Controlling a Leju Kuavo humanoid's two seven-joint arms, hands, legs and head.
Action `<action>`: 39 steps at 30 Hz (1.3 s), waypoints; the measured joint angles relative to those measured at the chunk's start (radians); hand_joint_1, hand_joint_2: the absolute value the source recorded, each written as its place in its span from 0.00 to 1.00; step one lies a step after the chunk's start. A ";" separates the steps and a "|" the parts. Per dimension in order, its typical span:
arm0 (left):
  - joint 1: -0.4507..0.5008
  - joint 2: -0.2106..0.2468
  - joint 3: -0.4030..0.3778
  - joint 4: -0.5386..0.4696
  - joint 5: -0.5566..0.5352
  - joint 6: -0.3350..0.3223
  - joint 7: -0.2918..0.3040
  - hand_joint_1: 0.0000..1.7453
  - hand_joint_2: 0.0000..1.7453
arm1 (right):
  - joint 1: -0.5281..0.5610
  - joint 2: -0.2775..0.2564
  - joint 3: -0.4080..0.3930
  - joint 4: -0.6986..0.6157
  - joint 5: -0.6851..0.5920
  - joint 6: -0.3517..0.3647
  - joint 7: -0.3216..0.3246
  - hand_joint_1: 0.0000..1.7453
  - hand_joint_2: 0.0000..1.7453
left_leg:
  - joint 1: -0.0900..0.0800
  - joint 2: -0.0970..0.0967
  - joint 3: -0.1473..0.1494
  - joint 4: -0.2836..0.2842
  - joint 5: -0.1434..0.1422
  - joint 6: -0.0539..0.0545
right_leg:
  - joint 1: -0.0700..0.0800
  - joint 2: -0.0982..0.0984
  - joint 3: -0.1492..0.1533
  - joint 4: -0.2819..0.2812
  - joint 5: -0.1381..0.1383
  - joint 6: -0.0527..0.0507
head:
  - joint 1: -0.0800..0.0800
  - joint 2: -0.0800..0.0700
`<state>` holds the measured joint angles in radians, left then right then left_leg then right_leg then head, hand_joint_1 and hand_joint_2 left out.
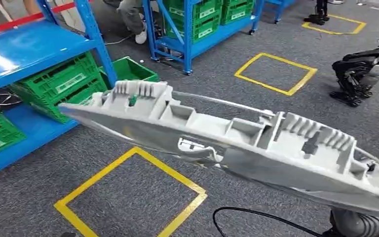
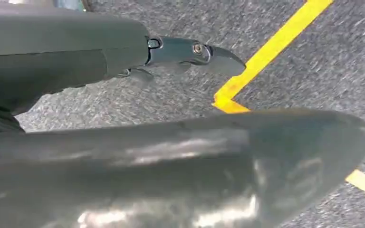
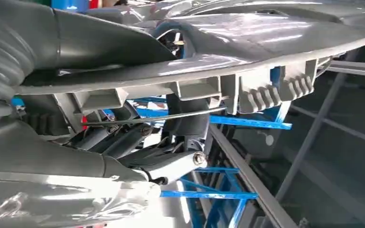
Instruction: Take the parts from the cabinet and place them on the table.
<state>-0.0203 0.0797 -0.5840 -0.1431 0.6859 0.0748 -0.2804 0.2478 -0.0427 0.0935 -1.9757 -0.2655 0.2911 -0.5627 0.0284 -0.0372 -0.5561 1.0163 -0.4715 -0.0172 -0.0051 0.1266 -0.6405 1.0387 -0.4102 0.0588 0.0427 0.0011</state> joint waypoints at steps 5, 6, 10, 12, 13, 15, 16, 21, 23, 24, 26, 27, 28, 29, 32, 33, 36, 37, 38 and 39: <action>0.008 0.005 0.000 0.000 0.000 0.000 -0.001 0.00 0.00 | 0.000 0.002 -0.002 -0.004 0.000 0.000 0.000 1.00 1.00 | -0.008 0.065 0.005 0.001 -0.007 0.014 | 0.001 -0.120 -0.152 0.318 -0.142 0.016 | 0.013 0.000; 0.007 0.005 0.000 0.000 0.000 0.000 -0.001 0.00 0.00 | 0.000 0.002 -0.002 -0.004 0.000 0.000 0.000 1.00 1.00 | -0.009 0.078 0.008 0.001 -0.009 0.013 | 0.000 -0.121 -0.142 0.301 -0.122 0.015 | 0.013 0.000; 0.004 0.005 0.000 0.000 0.005 0.001 -0.003 0.00 0.00 | -0.001 0.004 -0.006 -0.010 0.009 0.015 -0.008 1.00 1.00 | -0.017 0.116 0.029 0.001 -0.026 -0.001 | 0.015 -0.203 0.025 0.005 -0.021 -0.002 | 0.014 0.000; 0.001 0.005 0.000 0.000 0.011 0.001 -0.008 0.00 0.00 | 0.009 0.007 -0.006 -0.024 0.018 0.029 -0.018 1.00 1.00 | -0.020 0.130 0.033 -0.001 -0.027 -0.010 | 0.015 -0.174 0.023 0.005 -0.014 -0.015 | 0.011 0.000; 0.001 0.005 0.000 0.000 0.012 0.001 -0.011 0.00 0.00 | 0.018 0.008 -0.006 -0.030 0.021 0.036 -0.024 1.00 1.00 | -0.019 0.137 0.035 -0.006 -0.026 -0.015 | 0.017 -0.165 0.020 0.005 -0.015 -0.020 | 0.010 0.000; -0.001 0.005 0.000 0.000 0.016 0.002 -0.019 0.00 0.00 | 0.042 0.009 -0.006 -0.054 0.029 0.052 -0.038 1.00 1.00 | -0.016 0.145 0.040 -0.010 -0.035 -0.027 | 0.006 -0.143 0.028 -0.013 -0.006 -0.035 | 0.009 0.000; -0.002 0.004 0.000 0.000 0.019 0.003 -0.021 0.00 0.00 | 0.053 0.011 -0.007 -0.065 0.034 0.058 -0.047 1.00 1.00 | -0.016 0.104 0.032 0.014 -0.055 -0.028 | 0.007 -0.134 0.031 -0.018 -0.005 -0.038 | 0.008 0.000; 0.010 0.002 0.001 0.000 0.047 0.031 -0.034 0.00 0.00 | 0.108 0.026 -0.007 -0.102 0.037 0.079 -0.079 1.00 1.00 | -0.016 0.046 -0.117 0.289 -0.151 -0.031 | 0.005 -0.073 0.032 -0.017 -0.005 -0.045 | 0.002 0.000; 0.009 0.002 0.004 0.000 0.065 0.060 -0.045 0.00 0.00 | 0.129 0.031 -0.010 -0.109 0.043 0.088 -0.078 1.00 1.00 | -0.013 0.041 -0.076 0.181 -0.061 -0.031 | 0.000 -0.043 0.034 -0.017 -0.004 -0.041 | 0.001 0.000; 0.008 0.002 0.005 0.000 0.073 0.070 -0.054 0.00 0.00 | 0.139 0.032 -0.013 -0.110 0.050 0.094 -0.078 1.00 1.00 | -0.008 0.018 -0.037 0.095 -0.013 -0.035 | -0.004 -0.029 0.035 -0.014 -0.005 -0.034 | 0.002 0.000; 0.007 0.000 0.007 0.000 0.080 0.076 -0.067 0.00 0.00 | 0.148 0.033 -0.018 -0.115 0.069 0.098 -0.075 1.00 1.00 | 0.006 -0.063 0.002 -0.003 -0.010 -0.037 | 0.000 -0.001 0.017 0.010 -0.011 -0.019 | -0.002 0.000; 0.007 -0.001 0.008 0.000 0.082 0.075 -0.071 0.00 0.00 | 0.153 0.034 -0.019 -0.118 0.077 0.100 -0.072 1.00 1.00 | 0.002 -0.052 -0.002 0.007 -0.011 -0.032 | -0.002 0.009 0.013 0.005 -0.008 -0.014 | 0.000 0.000; 0.005 -0.002 0.009 0.000 0.084 0.071 -0.074 0.00 0.00 | 0.161 0.034 -0.021 -0.120 0.081 0.101 -0.068 1.00 1.00 | -0.003 -0.041 0.000 0.009 -0.012 -0.024 | -0.007 0.021 0.011 -0.001 -0.005 -0.008 | -0.005 0.000; 0.004 -0.003 0.009 0.000 0.086 0.061 -0.074 0.00 0.00 | 0.166 0.034 -0.024 -0.120 0.083 0.101 -0.064 1.00 1.00 | -0.004 -0.030 0.002 0.009 -0.011 -0.018 | -0.009 0.031 0.006 -0.005 -0.001 -0.003 | -0.003 0.000; 0.000 -0.008 0.010 0.000 0.087 0.046 -0.075 0.00 0.00 | 0.166 0.034 -0.030 -0.123 0.087 0.103 -0.050 1.00 1.00 | -0.003 0.011 0.006 0.005 -0.007 0.003 | 0.000 -0.095 -0.029 0.080 -0.055 0.005 | 0.011 0.000; 0.002 -0.007 0.010 0.000 0.087 0.043 -0.075 0.00 0.00 | 0.165 0.034 -0.032 -0.123 0.088 0.103 -0.048 1.00 1.00 | -0.005 0.024 0.007 0.005 -0.009 0.005 | -0.002 -0.111 -0.066 0.160 -0.098 0.008 | 0.010 0.000; 0.006 -0.010 0.010 0.000 0.087 0.036 -0.075 0.00 0.00 | 0.166 0.034 -0.039 -0.123 0.087 0.103 -0.042 1.00 1.00 | -0.011 0.070 0.009 0.006 -0.012 0.008 | -0.003 -0.118 -0.141 0.316 -0.147 0.008 | 0.010 0.000; 0.004 -0.011 0.010 0.000 0.087 0.036 -0.074 0.00 0.00 | 0.167 0.034 -0.041 -0.123 0.088 0.104 -0.040 1.00 1.00 | -0.012 0.082 0.011 0.006 -0.015 0.009 | -0.003 -0.119 -0.120 0.283 -0.121 0.006 | 0.010 0.000; 0.001 -0.014 0.010 0.000 0.087 0.035 -0.074 0.00 0.00 | 0.167 0.033 -0.042 -0.124 0.088 0.104 -0.039 1.00 1.00 | -0.013 0.094 0.016 0.006 -0.018 0.007 | -0.002 -0.125 -0.077 0.205 -0.081 0.001 | 0.010 0.000; 0.000 -0.016 0.010 0.000 0.087 0.033 -0.073 0.00 0.00 | 0.171 0.033 -0.043 -0.129 0.090 0.105 -0.039 1.00 1.00 | -0.014 0.104 0.022 0.006 -0.022 0.005 | 0.001 -0.141 -0.025 0.114 -0.043 -0.003 | 0.010 0.000</action>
<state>-0.0204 0.0637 -0.5737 -0.1427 0.7725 0.1076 -0.3536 0.4184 -0.0095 0.0507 -2.1045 -0.1759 0.3956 -0.6020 0.0145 0.0663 -0.5344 1.0219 -0.4935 -0.0125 -0.0045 -0.0142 -0.6658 1.1524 -0.4531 0.0557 0.0523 0.0011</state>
